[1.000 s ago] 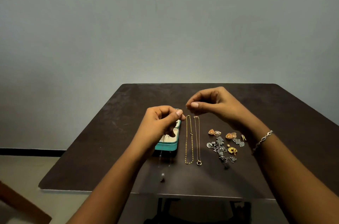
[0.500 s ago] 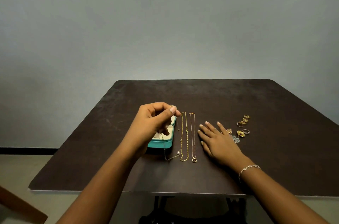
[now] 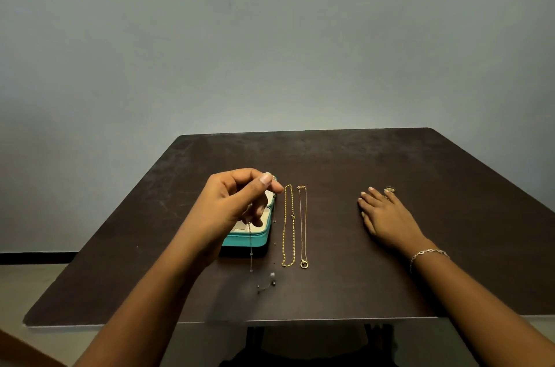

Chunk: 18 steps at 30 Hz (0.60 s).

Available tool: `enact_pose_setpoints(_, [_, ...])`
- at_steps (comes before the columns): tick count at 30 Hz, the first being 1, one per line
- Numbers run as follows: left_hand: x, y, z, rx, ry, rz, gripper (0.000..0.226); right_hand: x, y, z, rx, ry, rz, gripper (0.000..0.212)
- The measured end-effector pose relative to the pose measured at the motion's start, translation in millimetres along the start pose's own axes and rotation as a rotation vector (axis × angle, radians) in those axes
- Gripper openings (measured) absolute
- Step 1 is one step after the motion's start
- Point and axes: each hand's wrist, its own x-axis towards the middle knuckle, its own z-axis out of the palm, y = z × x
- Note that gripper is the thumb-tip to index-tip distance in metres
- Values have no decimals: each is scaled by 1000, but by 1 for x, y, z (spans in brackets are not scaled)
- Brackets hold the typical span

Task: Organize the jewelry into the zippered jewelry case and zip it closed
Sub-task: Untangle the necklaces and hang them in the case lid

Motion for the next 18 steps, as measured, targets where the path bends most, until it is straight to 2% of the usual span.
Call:
enact_pose_setpoints(2, [0,1,1,-7,1,0,31,0,9,7,-5,38,13,34])
enact_pose_setpoints(6, [0,1,3,-2,-12,0,31,-1,16,10,24,145,30,49])
enact_pose_setpoints(11, [1,2,5,-1,-37,29,27,-8,-7,-13,276,388,-11,41])
enact_pose_setpoints(14, [7,3,6,-11,-39,52,26,-3,-34,-43,737,363,34,28])
enact_pose_setpoints(18, [18,9,10,-29,-55,81,25,-2,-76,-89,1530,102,29,25])
